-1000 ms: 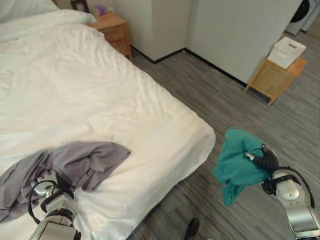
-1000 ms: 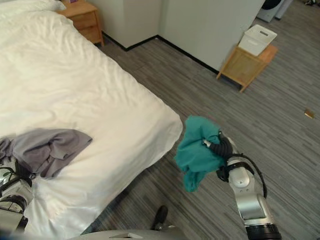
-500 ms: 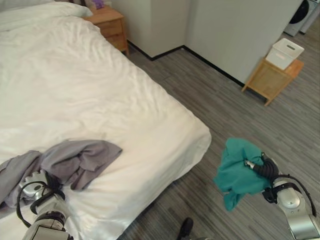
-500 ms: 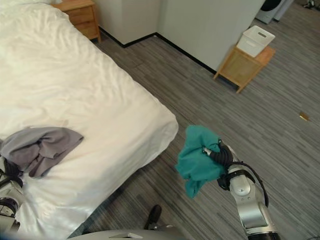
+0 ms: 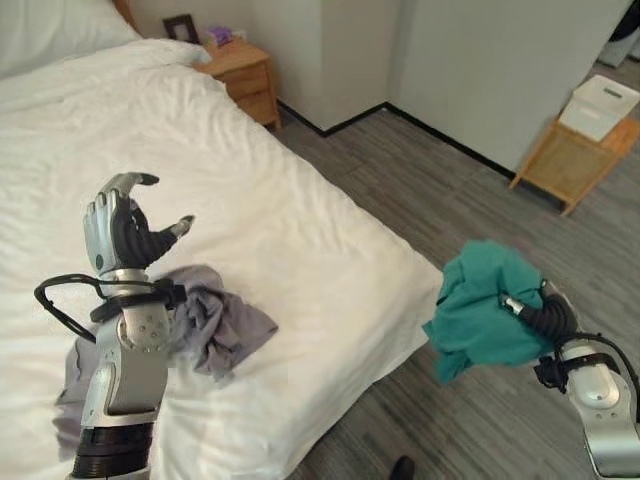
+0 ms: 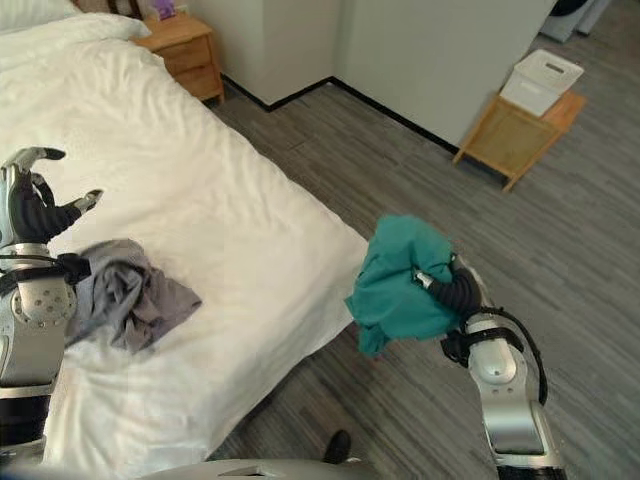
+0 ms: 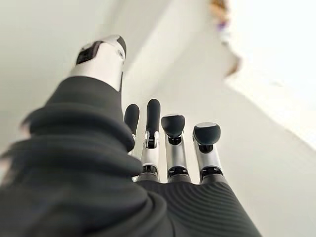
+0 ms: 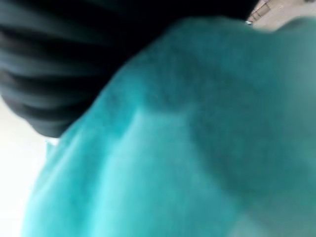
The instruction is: Pick up bed clothes into laundry basket.
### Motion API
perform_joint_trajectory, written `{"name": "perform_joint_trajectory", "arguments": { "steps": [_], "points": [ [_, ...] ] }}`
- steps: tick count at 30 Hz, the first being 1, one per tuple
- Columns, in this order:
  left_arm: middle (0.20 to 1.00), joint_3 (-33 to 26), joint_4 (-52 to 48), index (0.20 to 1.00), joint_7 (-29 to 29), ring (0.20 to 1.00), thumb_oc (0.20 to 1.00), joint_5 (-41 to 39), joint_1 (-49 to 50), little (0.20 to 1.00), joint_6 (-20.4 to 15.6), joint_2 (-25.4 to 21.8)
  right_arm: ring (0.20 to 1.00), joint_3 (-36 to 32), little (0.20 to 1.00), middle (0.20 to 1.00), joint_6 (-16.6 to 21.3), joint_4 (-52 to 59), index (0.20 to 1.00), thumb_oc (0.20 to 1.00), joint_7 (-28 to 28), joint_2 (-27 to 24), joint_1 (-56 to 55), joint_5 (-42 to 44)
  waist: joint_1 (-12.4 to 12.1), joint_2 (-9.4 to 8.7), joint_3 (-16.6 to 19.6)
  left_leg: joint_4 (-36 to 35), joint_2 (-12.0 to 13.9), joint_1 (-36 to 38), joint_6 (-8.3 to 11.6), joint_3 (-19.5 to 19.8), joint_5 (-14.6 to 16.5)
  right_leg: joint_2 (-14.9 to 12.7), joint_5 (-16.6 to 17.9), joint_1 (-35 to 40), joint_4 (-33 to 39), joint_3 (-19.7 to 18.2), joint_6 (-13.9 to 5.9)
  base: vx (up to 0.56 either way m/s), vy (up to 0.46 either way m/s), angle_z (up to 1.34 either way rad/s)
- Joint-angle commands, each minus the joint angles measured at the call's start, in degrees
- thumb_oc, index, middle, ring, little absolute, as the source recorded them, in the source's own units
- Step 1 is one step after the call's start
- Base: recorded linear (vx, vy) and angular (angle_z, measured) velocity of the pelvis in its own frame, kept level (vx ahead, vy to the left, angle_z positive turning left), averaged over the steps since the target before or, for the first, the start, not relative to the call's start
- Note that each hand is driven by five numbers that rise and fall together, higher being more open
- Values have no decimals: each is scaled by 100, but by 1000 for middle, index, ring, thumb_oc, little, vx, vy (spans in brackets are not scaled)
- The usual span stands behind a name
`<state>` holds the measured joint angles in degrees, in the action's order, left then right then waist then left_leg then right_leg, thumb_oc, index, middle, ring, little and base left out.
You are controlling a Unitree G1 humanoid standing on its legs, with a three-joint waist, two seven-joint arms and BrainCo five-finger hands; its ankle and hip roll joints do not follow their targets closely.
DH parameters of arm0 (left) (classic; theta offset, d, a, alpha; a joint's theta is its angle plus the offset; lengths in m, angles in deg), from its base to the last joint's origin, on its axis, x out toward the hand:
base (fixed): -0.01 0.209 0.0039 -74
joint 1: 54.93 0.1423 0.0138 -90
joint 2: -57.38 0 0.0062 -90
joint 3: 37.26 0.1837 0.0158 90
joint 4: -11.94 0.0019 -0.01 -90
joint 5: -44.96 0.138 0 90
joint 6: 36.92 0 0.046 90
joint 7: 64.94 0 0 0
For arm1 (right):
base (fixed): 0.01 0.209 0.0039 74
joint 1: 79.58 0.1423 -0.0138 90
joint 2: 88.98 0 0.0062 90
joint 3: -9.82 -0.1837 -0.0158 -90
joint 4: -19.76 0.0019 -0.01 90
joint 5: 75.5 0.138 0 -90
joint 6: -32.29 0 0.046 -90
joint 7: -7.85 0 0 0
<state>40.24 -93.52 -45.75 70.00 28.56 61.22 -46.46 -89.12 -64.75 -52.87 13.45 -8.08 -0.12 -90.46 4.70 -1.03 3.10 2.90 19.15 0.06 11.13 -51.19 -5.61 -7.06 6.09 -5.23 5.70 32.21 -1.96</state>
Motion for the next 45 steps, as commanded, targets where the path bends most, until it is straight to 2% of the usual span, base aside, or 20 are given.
{"name": "perform_joint_trajectory", "arguments": {
  "steps": [1,3,5,8,9,10,11,13,17,18,24,28,29,30,31,32,33,36,42,45],
  "points": [
    [200,-21,-328,200,18,200,200,-60,-260,200,-136,-74,200,-546,200,200,294,468,200,200,-43,-68,153,253,-33,105,476,-790,200,147,245,94,-1040,-307,-270,341,-70,-68,-663,-8,-43,-3],
    [200,25,-419,200,37,200,200,-57,-279,200,-145,-32,200,-543,200,200,309,478,200,200,-30,-54,168,270,-13,140,492,-790,196,173,261,79,-1077,-301,-274,351,-70,-87,-661,-7,-17,-22],
    [200,119,-334,200,-44,200,200,152,-191,200,11,-55,200,-495,200,200,363,453,200,200,-49,-74,322,254,40,250,520,-790,170,294,343,6,-1215,-296,-244,322,-70,-212,-649,-31,-19,-20],
    [200,62,-99,200,-35,200,200,323,-62,200,72,-124,200,-435,200,200,383,420,200,200,-15,-45,339,266,52,275,543,-790,175,364,375,-68,-1300,-266,-234,313,-70,-254,-627,4,-31,-30],
    [464,46,370,464,31,464,464,514,78,464,116,-198,200,-366,200,200,402,382,200,200,8,-16,285,243,80,289,575,-790,203,415,387,-109,-1389,-235,-235,332,-70,-273,-611,26,-48,-28],
    [542,52,388,542,42,542,542,515,71,542,106,-201,200,-364,200,200,403,382,200,200,6,-13,284,242,80,287,576,-790,205,416,387,-109,-1390,-233,-236,333,-70,-274,-610,36,-52,-29],
    [1000,73,598,1000,52,1000,1000,591,114,1000,133,-256,200,-336,200,200,409,364,200,200,15,4,249,235,99,291,587,-790,215,441,387,-130,-1401,-217,-239,351,-70,-282,-601,30,-29,-23],
    [1000,75,1273,1000,71,1000,1000,801,363,1000,252,-374,200,-281,200,200,396,292,200,200,53,44,143,176,145,294,599,-790,253,526,387,-191,-1427,-165,-258,399,-70,-321,-570,62,-41,-7],
    [1000,45,1943,1000,218,1000,1000,904,609,1000,270,-427,200,-157,200,200,403,232,200,200,58,100,86,140,171,283,601,-790,279,581,387,-245,-1423,-144,-275,410,-70,-399,-552,34,-3,-8],
    [1000,62,2390,1000,340,1000,1000,917,682,1000,263,-460,200,-41,200,200,409,189,200,200,73,122,90,99,179,263,612,-790,289,612,387,-284,-1419,-139,-274,385,-70,-444,-541,24,8,-6],
    [1000,359,3811,1000,703,1000,1000,897,549,1000,357,-524,200,203,200,200,367,126,200,200,99,159,82,23,205,212,641,-790,293,646,387,-331,-1375,-134,-278,372,-70,-475,-529,21,15,-5],
    [1000,1045,5873,1000,1225,1000,1000,737,89,1000,344,-475,200,380,200,200,330,64,200,200,123,121,152,39,296,149,636,-790,284,617,385,-331,-1288,-137,-281,340,-70,-505,-533,28,56,-1],
    [1000,1464,7019,1000,1442,1000,1000,574,-248,1000,333,-373,200,480,200,200,319,28,200,200,144,74,209,60,346,98,635,-790,290,587,368,-348,-1240,-134,-285,303,-70,-533,-530,26,73,1],
    [526,1692,7633,526,1475,526,526,460,-418,526,365,-231,200,530,200,200,321,-5,200,200,152,59,227,73,367,65,623,-790,295,570,354,-350,-1196,-127,-284,275,-70,-560,-525,19,51,-2],
    [316,1721,7692,316,1506,316,316,444,-465,316,342,-217,200,515,200,200,322,-7,200,200,150,58,229,73,354,67,621,-790,294,565,353,-350,-1194,-128,-284,270,-70,-559,-526,0,0,0],
    [200,1728,7703,200,1512,200,200,442,-475,200,338,-214,200,510,200,200,322,-7,200,200,151,58,230,73,349,67,619,-790,294,564,353,-350,-1194,-127,-284,269,-70,-560,-526,0,0,0],
    [200,1983,8794,200,1373,200,200,207,-560,200,474,127,200,632,200,200,311,-90,200,200,157,57,319,91,418,-19,604,-790,314,511,318,-370,-1108,-108,-272,196,-70,-618,-514,0,0,0],
    [200,1968,9561,200,1021,200,200,20,-459,200,697,391,200,725,200,200,293,-152,200,200,178,155,375,62,461,-130,668,-790,342,447,349,-331,-963,-119,-314,117,-70,-651,-547,41,29,-5],
    [200,1930,9339,200,1129,200,200,-66,-400,200,581,290,200,736,200,200,326,-59,200,200,125,158,132,102,371,-216,678,-790,343,280,242,-337,-994,-116,-228,-2,-70,-611,-500,-28,-4,-2],
    [200,1958,8874,200,1411,200,200,-84,-593,200,250,19,200,695,200,200,387,-38,200,200,101,67,36,177,316,-149,636,-790,328,280,210,-290,-974,-147,-242,58,-70,-541,-515,5,18,1]
  ]
}}
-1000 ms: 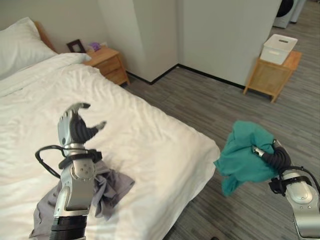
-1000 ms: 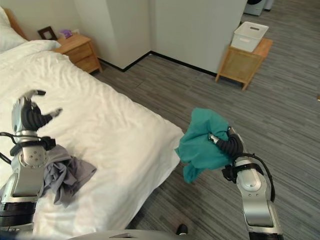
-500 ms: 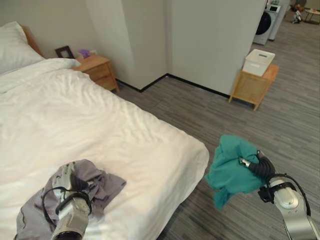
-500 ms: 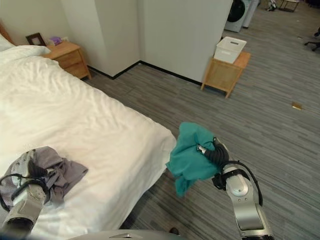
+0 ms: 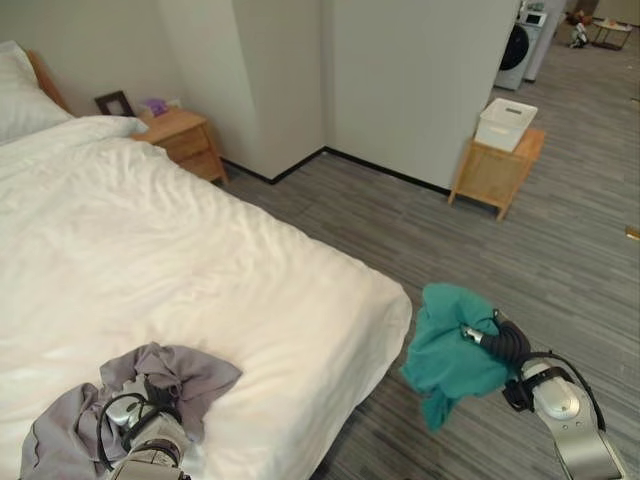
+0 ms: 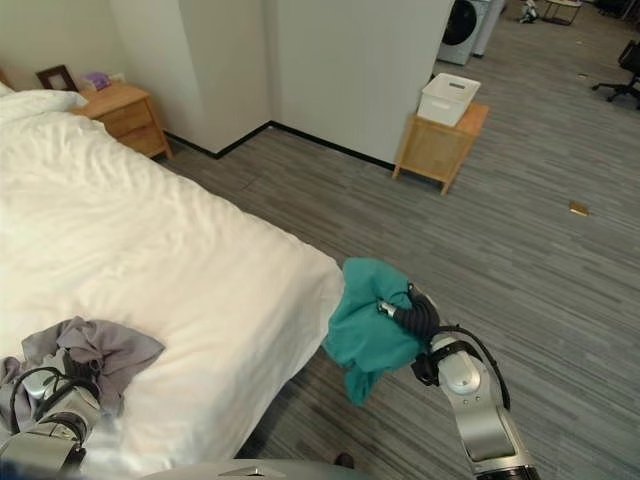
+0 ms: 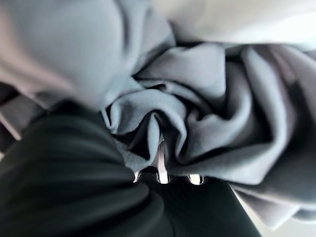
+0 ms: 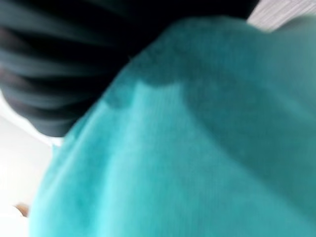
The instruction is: Pick up bed clothes into laundry basket.
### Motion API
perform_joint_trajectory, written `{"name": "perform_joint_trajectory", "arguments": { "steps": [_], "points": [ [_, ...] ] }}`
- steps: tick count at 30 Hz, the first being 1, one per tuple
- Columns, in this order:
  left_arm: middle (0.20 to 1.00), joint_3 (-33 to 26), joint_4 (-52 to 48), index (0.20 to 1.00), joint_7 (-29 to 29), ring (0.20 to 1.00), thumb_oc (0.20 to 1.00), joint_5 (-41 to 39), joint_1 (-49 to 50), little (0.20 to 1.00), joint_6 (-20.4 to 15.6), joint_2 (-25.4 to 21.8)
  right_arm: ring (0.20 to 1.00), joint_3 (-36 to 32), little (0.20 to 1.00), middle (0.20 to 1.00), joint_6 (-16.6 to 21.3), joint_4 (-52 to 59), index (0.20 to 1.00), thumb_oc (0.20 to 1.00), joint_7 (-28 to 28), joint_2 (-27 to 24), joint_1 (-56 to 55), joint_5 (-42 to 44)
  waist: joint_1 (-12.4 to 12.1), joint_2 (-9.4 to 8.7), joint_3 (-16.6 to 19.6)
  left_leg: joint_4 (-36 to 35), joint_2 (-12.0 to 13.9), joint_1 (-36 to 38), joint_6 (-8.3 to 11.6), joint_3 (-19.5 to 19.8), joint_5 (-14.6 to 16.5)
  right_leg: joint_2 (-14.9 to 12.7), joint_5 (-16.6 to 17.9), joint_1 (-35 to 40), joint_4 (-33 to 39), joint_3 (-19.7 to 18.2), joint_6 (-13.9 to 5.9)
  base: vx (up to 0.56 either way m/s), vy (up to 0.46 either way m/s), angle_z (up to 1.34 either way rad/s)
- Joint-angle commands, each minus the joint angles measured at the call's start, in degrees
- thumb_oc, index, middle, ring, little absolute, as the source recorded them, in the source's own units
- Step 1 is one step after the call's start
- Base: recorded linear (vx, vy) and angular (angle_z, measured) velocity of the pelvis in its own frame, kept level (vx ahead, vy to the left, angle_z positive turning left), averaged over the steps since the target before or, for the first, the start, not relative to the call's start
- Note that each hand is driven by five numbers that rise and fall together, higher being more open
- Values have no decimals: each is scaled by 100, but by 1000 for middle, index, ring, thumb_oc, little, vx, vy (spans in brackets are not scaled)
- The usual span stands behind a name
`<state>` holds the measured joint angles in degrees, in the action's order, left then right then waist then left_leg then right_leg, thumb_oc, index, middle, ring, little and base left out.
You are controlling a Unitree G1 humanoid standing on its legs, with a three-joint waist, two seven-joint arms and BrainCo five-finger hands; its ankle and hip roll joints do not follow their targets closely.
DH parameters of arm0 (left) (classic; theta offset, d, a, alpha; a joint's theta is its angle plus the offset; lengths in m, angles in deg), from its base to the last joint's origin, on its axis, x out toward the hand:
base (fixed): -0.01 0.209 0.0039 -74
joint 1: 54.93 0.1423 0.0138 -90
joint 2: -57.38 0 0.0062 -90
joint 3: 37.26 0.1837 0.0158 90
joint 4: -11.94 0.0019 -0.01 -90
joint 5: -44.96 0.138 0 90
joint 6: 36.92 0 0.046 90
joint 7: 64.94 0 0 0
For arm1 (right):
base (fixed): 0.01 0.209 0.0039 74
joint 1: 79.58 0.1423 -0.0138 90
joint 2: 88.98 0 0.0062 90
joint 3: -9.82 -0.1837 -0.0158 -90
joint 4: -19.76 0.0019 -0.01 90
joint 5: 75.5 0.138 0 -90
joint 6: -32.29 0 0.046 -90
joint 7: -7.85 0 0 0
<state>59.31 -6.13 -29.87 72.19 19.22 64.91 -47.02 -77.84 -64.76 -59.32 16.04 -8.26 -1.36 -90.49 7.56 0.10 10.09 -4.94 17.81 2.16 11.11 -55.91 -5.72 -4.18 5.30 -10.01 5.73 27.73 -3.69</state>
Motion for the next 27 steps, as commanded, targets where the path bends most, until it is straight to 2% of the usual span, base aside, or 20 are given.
{"name": "perform_joint_trajectory", "arguments": {
  "steps": [1,4,5,6,8,10,13,14,16,19,25,27],
  "points": [
    [200,50,131,200,-179,200,200,-303,342,200,-119,72,200,-435,200,200,388,608,200,200,-157,87,160,180,32,-264,-69,-6,462,73,212,184,-963,-436,-163,542,-73,-90,-343,6,25,7],
    [200,-122,-750,200,-115,200,200,-383,187,200,-488,-122,200,-449,200,200,436,651,200,200,-188,22,182,175,-47,-205,-126,-6,417,76,180,237,-955,-456,-173,615,-73,-33,-358,-23,33,12],
    [200,-365,-2124,200,-366,200,200,-464,232,200,-665,-266,200,-519,200,200,438,726,200,200,-220,-29,197,156,-127,-161,-154,-6,389,59,176,286,-983,-470,-177,667,-73,28,-370,-31,31,27],
    [200,-369,-2131,200,-369,200,200,-464,239,200,-662,-268,200,-516,200,200,438,726,200,200,-220,-30,197,156,-123,-160,-154,-6,389,60,176,288,-983,-470,-177,669,-73,30,-370,-36,31,25],
    [200,-704,-3885,200,-792,200,200,-648,281,200,-746,-328,200,-640,200,200,449,764,200,200,-325,-51,202,90,-248,-121,-193,-6,362,13,177,370,-1017,-496,-163,712,-73,118,-393,-43,10,19],
    [200,-1145,-5522,200,-1314,200,200,-850,644,200,-786,-167,200,-760,200,200,372,804,200,200,-366,-2,248,77,-306,-84,-207,-6,354,-21,190,427,-1101,-484,-140,739,-73,169,-397,-47,-9,20],
    [200,-1338,-7394,200,-1852,200,200,-1229,765,200,-949,294,200,-980,200,200,277,982,200,200,-343,131,282,178,-347,-15,-196,-6,328,9,262,480,-1216,-479,-138,808,-73,216,-422,-34,-24,18],
    [200,-1343,-7409,200,-1856,200,200,-1231,773,200,-940,295,200,-979,200,200,276,984,200,200,-342,129,282,179,-356,-9,-191,-6,338,1,260,469,-1229,-469,-126,792,-73,206,-410,-29,-33,8],
    [200,-1235,-8094,200,-1904,200,200,-1298,742,200,-975,491,200,-1033,200,200,280,1047,200,200,-323,171,279,207,-345,22,-181,-6,318,19,292,488,-1270,-469,-139,808,-73,213,-428,-14,-19,-2],
    [200,-847,-8799,200,-1807,200,200,-1361,702,200,-1112,888,200,-1014,200,200,339,1094,200,200,-303,228,340,227,-293,92,-160,-6,313,54,330,479,-1360,-453,-155,818,-73,176,-417,-43,-73,-7],
    [200,-194,-8982,200,-1741,200,200,-1418,407,200,-1250,1212,200,-976,200,200,423,1085,200,200,-364,243,530,204,-149,213,-111,-6,373,118,389,391,-1565,-374,-178,782,-73,64,-366,-42,-92,-13],
    [200,160,-8752,200,-1832,200,200,-1678,187,200,-1230,1574,200,-963,200,200,443,1088,200,200,-467,193,748,138,35,293,-126,-6,431,179,389,307,-1707,-305,-205,807,-73,11,-297,-57,-156,-12]
  ]
}}
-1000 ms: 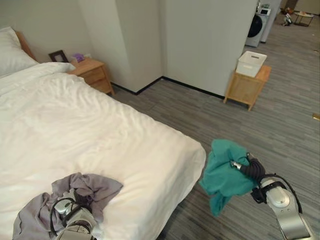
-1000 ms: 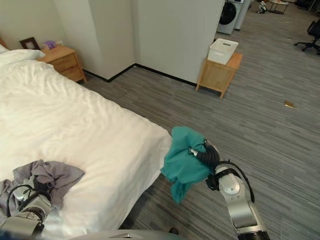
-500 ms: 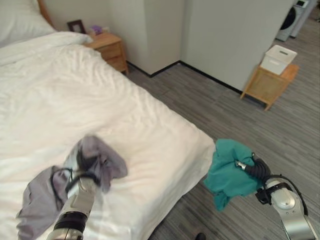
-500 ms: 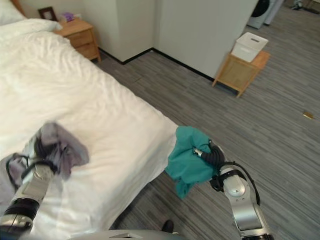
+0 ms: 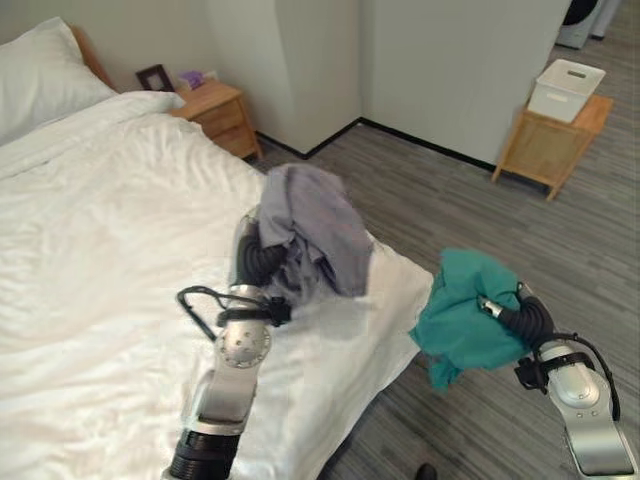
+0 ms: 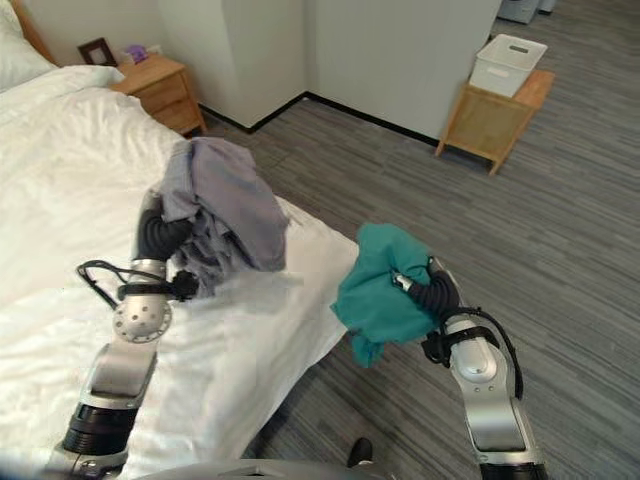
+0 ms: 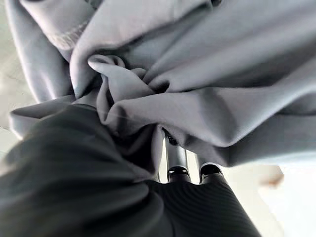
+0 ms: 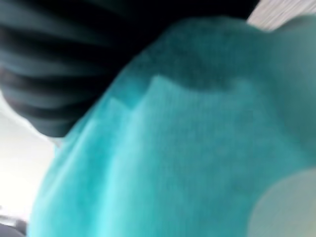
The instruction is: Pick up bed clothes into laundry basket.
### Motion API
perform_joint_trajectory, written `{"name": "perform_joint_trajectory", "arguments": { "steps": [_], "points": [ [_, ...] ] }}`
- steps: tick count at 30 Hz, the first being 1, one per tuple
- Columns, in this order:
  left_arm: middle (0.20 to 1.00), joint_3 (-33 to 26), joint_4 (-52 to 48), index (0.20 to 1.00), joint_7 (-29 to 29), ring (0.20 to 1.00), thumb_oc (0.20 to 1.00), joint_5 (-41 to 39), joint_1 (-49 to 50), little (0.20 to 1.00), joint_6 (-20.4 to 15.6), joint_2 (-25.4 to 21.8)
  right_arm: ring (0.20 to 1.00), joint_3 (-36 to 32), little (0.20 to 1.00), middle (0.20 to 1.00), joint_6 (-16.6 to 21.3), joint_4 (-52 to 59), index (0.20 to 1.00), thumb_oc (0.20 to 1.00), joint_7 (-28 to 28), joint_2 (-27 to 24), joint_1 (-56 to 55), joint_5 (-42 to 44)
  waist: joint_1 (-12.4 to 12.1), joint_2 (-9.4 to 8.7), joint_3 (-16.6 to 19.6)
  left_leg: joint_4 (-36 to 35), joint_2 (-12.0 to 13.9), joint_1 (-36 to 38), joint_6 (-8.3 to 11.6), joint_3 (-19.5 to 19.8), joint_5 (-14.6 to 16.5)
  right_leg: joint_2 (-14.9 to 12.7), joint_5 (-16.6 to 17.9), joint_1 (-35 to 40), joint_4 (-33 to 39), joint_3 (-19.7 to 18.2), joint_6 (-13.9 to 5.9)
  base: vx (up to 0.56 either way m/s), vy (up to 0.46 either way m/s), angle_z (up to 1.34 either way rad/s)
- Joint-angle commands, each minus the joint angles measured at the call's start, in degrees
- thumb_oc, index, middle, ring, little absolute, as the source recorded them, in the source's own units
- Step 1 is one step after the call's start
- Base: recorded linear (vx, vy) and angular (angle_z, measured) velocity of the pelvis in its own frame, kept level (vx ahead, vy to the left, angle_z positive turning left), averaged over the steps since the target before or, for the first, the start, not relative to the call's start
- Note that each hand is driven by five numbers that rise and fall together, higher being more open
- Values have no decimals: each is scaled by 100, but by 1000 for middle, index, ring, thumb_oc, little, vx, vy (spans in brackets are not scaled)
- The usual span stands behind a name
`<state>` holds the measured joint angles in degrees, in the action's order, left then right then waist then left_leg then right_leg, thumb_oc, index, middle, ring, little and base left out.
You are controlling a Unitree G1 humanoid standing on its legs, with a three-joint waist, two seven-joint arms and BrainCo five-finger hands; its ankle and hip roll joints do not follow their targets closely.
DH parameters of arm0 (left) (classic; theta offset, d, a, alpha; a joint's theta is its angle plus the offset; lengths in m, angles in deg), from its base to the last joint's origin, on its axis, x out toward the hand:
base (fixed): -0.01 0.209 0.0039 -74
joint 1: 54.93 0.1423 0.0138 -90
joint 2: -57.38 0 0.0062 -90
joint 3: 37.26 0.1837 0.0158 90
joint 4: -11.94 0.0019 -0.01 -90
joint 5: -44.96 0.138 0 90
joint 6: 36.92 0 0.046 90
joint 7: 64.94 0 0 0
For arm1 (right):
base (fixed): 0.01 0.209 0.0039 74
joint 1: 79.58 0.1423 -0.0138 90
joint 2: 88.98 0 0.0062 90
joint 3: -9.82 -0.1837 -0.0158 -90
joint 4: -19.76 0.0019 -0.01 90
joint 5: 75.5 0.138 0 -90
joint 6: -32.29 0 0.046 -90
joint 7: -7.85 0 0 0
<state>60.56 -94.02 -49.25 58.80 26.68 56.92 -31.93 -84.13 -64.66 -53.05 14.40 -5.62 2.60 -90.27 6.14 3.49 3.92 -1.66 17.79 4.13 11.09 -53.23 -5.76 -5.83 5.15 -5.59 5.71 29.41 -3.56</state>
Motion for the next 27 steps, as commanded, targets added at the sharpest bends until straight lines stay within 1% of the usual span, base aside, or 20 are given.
{"name": "perform_joint_trajectory", "arguments": {
  "steps": [1,4,6,8,9,10,11,12,13,14,15,16,17,18,20,21,24,25,26,27],
  "points": [
    [200,32,46,200,107,200,200,-338,-569,200,-436,70,200,-334,200,200,433,460,200,200,-304,-75,358,116,167,-37,488,-334,448,-23,391,30,-1717,-126,-178,351,-71,-167,-297,-52,-158,-6],
    [200,212,416,200,44,200,200,-921,-346,200,-534,697,200,-180,200,200,401,576,200,200,-408,-115,702,-47,415,111,456,-334,532,108,391,-123,-1967,-46,-179,250,-71,-452,-173,-50,-155,-19],
    [200,186,481,200,100,200,200,-1152,-226,200,-578,899,200,-77,200,200,380,592,200,200,-448,-68,832,-119,408,142,447,-334,524,113,391,-108,-1996,-4,-168,173,-71,-584,-130,-5,-156,-59],
    [200,193,559,200,129,200,200,-1293,-139,200,-670,1032,200,17,200,200,406,587,200,200,-510,-17,893,-162,390,152,443,-334,484,146,391,-53,-1960,44,-193,118,-71,-727,-82,79,-208,-79],
    [200,340,685,200,104,200,200,-1431,62,200,-788,1255,200,88,200,200,428,660,200,200,-606,41,826,-223,408,90,373,-120,451,290,391,29,-1811,144,-291,196,-71,-943,7,151,-332,-73],
    [200,396,788,200,120,200,200,-1528,94,200,-795,1346,200,116,200,200,436,679,200,200,-662,70,823,-208,321,8,248,319,450,89,252,508,-1820,173,-279,236,-71,-1140,42,142,-338,-67],
    [200,397,797,200,120,200,200,-1528,84,200,-802,1344,200,111,200,200,436,679,200,200,-663,73,827,-208,312,11,253,390,489,45,249,515,-1796,187,-262,212,-71,-1144,58,40,-284,-121],
    [200,534,912,200,83,200,200,-1665,115,200,-909,1460,200,131,200,200,522,714,200,200,-802,46,707,-205,144,-212,102,718,62,-624,-263,1735,-1139,98,-319,275,-71,-1356,107,54,-262,-113],
    [200,612,998,200,19,200,200,-1729,161,200,-997,1501,200,135,200,200,549,676,200,200,-866,40,631,-199,10,-346,38,922,-426,-1111,-536,2516,-562,76,-362,346,-71,-1516,169,125,-335,-112],
    [200,649,1044,200,-28,200,200,-1775,177,200,-1071,1525,200,149,200,200,613,683,200,200,-956,26,541,-225,-41,-384,-4,878,-719,-1317,-600,2967,-208,127,-403,416,-71,-1679,225,174,-224,-42],
    [200,675,1080,200,-34,200,200,-1776,205,200,-1093,1539,200,159,200,200,633,670,200,200,-1003,22,474,-265,-59,-384,-47,839,-870,-1417,-617,3166,-97,181,-405,471,-71,-1852,275,265,-196,-60],
    [200,721,1154,200,-8,200,200,-1717,228,200,-1092,1518,200,299,200,200,657,622,200,200,-1016,43,490,-304,-81,-395,-117,678,-1086,-1668,-665,3312,-167,300,-391,546,-71,-2213,388,193,-119,-56],
    [200,716,1155,200,-8,200,200,-1716,223,200,-1093,1517,200,302,200,200,659,618,200,200,-1018,45,497,-305,-97,-394,-110,655,-1078,-1677,-668,3294,-202,308,-366,517,-71,-2233,397,228,-130,-71],
    [200,718,1206,200,-12,200,200,-1710,220,200,-1091,1529,200,339,200,200,686,553,200,200,-1039,6,562,-324,-167,-405,-146,470,-1222,-1938,-709,3384,-336,395,-381,551,-71,-2408,449,166,-86,-58],
    [200,718,1206,200,-6,200,200,-1726,323,200,-1117,1509,200,461,200,200,688,419,200,200,-1071,-91,719,-382,-323,-398,-188,-183,-1484,-2231,-652,3483,-601,623,-552,721,-71,-2809,517,302,-146,-120],
    [200,714,1205,200,-6,200,200,-1726,319,200,-1117,1508,200,463,200,200,691,414,200,200,-1072,-90,728,-383,-350,-388,-182,-199,-1457,-2243,-650,3462,-632,644,-522,691,-71,-2839,527,306,-130,-125],
    [200,698,1190,200,-17,200,200,-1783,494,200,-1084,1535,200,519,200,200,614,274,200,200,-1015,-178,943,-390,-422,-372,-182,-334,-1410,-2589,-591,2903,-662,835,-832,970,-71,-3038,469,260,-76,-99],
    [200,696,1188,200,-18,200,200,-1783,495,200,-1084,1536,200,522,200,200,614,270,200,200,-1016,-179,948,-390,-441,-377,-186,-334,-1406,-2579,-590,2880,-656,830,-831,972,-71,-3061,466,532,-54,-99],
    [200,655,1169,200,-37,200,200,-1809,642,200,-1041,1558,200,574,200,200,525,211,200,200,-920,-222,1212,-408,-444,-376,-88,-334,-1391,-2432,-771,2332,-439,903,-1158,1279,-71,-2921,256,807,-47,-76],
    [200,586,1119,200,-61,200,200,-1828,847,200,-1009,1545,200,735,200,200,518,147,200,200,-811,-152,1486,-458,-617,-365,13,-334,-1503,-2218,-1106,2424,-270,949,-1336,1575,-71,-3092,134,810,-39,-82]
  ]
}}
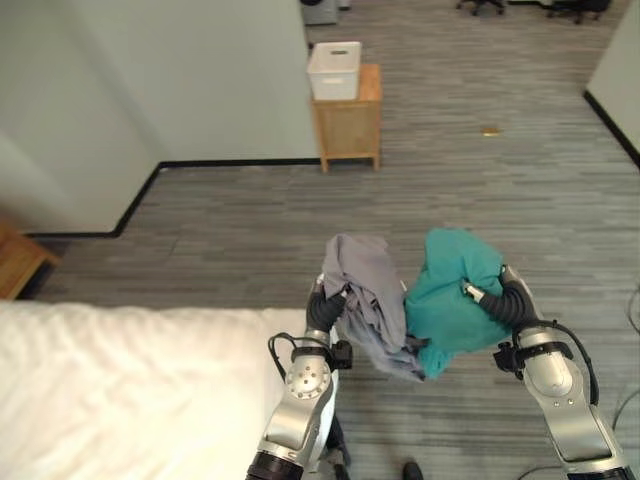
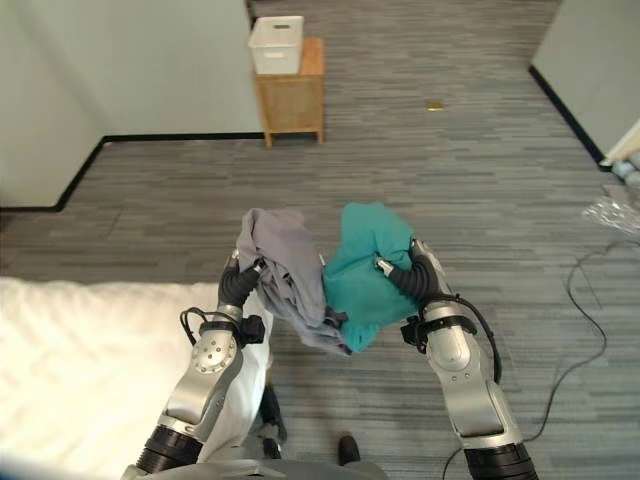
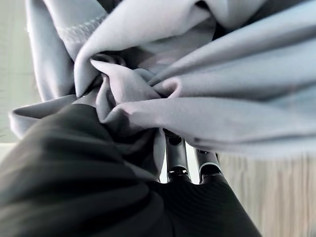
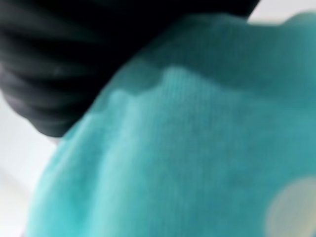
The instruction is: Pick up bed clothes into laundry basket.
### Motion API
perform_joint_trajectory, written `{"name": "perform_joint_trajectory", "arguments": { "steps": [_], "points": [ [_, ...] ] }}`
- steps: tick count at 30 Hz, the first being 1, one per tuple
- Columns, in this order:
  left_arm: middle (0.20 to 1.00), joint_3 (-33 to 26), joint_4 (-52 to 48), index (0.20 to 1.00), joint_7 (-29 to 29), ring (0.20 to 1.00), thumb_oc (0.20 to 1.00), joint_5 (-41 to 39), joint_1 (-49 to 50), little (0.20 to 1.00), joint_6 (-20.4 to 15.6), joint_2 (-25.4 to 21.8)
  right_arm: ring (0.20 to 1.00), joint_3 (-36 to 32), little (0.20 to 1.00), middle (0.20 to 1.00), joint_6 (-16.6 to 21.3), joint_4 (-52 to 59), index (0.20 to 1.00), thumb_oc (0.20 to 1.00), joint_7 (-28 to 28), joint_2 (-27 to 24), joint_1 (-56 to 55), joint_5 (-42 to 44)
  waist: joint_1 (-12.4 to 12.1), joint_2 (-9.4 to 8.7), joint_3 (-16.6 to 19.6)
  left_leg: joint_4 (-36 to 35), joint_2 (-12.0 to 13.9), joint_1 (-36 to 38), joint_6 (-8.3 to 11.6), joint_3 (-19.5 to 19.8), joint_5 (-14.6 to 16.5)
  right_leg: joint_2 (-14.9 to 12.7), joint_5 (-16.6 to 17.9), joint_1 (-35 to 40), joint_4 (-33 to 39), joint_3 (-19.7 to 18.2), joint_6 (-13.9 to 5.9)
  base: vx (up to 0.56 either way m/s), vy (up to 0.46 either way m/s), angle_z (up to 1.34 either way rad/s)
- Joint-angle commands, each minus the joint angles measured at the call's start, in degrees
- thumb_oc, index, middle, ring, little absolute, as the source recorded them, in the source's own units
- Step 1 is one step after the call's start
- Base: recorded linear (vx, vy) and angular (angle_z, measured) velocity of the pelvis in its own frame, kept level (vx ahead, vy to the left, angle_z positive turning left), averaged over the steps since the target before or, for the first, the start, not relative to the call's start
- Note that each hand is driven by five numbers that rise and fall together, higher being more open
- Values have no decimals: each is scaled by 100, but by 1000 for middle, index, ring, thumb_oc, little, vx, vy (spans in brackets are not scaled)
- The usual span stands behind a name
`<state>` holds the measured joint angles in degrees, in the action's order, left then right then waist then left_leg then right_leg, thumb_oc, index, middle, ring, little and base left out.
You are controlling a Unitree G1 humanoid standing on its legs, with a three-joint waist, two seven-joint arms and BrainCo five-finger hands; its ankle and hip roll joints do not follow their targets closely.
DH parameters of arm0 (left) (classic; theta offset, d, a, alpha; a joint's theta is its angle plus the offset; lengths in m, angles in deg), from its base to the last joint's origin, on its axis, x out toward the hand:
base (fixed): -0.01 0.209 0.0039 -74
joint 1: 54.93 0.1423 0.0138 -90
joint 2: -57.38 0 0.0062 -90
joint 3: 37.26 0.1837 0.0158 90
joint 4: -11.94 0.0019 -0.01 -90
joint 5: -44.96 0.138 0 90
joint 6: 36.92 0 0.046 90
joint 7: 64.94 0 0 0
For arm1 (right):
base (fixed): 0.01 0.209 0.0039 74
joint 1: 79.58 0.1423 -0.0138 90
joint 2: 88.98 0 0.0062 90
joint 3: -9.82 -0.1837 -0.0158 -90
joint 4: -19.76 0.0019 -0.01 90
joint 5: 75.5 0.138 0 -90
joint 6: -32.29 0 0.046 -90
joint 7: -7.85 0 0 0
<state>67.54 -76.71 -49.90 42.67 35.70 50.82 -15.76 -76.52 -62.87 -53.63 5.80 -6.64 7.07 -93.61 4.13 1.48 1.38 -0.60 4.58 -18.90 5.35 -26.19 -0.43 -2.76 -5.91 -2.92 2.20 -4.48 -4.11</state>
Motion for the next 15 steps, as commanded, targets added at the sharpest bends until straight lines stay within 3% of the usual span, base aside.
{"name": "perform_joint_trajectory", "arguments": {
  "steps": [1,4,5,6,7,8,9,10,11,12,13,14,15],
  "points": [
    [200,-115,-621,200,4,200,200,-217,-44,200,-399,-76,200,-15,200,200,343,189,200,200,46,-43,1049,-130,-416,-171,257,-440,-196,104,-546,-290,-787,626,-243,1326,280,292,176,609,-68,-80],
    [200,-112,-649,200,-25,200,200,-242,198,200,-493,-131,200,47,200,200,422,141,200,200,7,77,1072,-171,-564,-298,371,-440,-326,292,-706,-133,-914,541,-204,1732,280,396,40,441,-91,-30],
    [200,-87,-596,200,-66,200,200,-334,280,200,-444,-102,200,71,200,200,433,77,200,200,-45,142,1068,-261,-646,-483,439,-440,-338,568,-701,-273,-859,409,68,1711,-440,645,-405,676,-273,11],
    [200,-35,-607,200,-86,200,200,-256,266,200,-446,-149,200,46,200,200,392,99,200,200,42,79,1256,-413,-657,-500,484,-440,-203,819,-609,-362,-714,369,401,1078,-1819,859,-1089,751,-383,5],
    [200,-57,-627,200,-94,200,200,-237,213,200,-463,-176,200,15,200,200,383,140,200,200,59,72,1319,-447,-644,-453,476,-440,-49,905,-527,-383,-714,295,592,761,-2190,937,-1089,407,-279,-13],
    [200,-68,-622,200,-96,200,200,-238,191,200,-462,-172,200,13,200,200,375,145,200,200,67,70,1337,-450,-657,-445,502,-440,-31,849,-523,-397,-726,304,568,647,-2296,924,-1089,270,-232,-34],
    [200,-90,-628,200,-160,200,200,-221,-33,200,-450,-225,200,-77,200,200,319,195,200,200,118,33,1385,-475,-609,-332,499,-440,171,1060,-402,-451,-576,-211,474,-116,-2313,1351,-1089,209,-119,-40],
    [200,-93,-616,200,-165,200,200,-222,-61,200,-448,-218,200,-89,200,200,311,203,200,200,126,26,1396,-473,-583,-342,512,-440,142,1034,-405,-426,-553,-240,437,-136,-2334,1381,-1089,507,-183,-54],
    [200,0,-610,200,-226,200,200,-187,-240,200,-434,-242,200,-174,200,200,262,316,200,200,145,8,1341,-462,-505,-281,488,-440,103,1232,-399,-294,-419,-463,350,-569,-1764,1511,-979,452,-111,-39],
    [200,91,-562,200,-265,200,200,-180,-291,200,-421,-221,200,-218,200,200,238,394,200,200,143,11,1271,-433,-404,-261,457,-440,36,1321,-419,-164,-353,-383,373,-712,-1483,1435,-785,391,-143,-25],
    [200,100,-539,200,-267,200,200,-173,-298,200,-430,-212,200,-233,200,200,227,429,200,200,149,5,1242,-423,-351,-226,436,-440,83,1284,-429,-104,-437,-325,462,-670,-1392,1450,-751,510,-252,46],
    [200,188,-440,200,-300,200,200,-169,-364,200,-454,-206,200,-347,200,200,190,529,200,200,121,-34,1090,-394,-180,-263,421,-440,-22,1564,-349,108,-131,-489,943,-937,-77,1195,-481,311,-231,57],
    [200,199,-431,200,-301,200,200,-167,-364,200,-462,-207,200,-361,200,200,185,551,200,200,122,-35,1066,-387,-153,-271,412,-440,-13,1523,-350,129,-206,-474,1095,-883,90,1169,-471,570,-262,109]
  ]
}}
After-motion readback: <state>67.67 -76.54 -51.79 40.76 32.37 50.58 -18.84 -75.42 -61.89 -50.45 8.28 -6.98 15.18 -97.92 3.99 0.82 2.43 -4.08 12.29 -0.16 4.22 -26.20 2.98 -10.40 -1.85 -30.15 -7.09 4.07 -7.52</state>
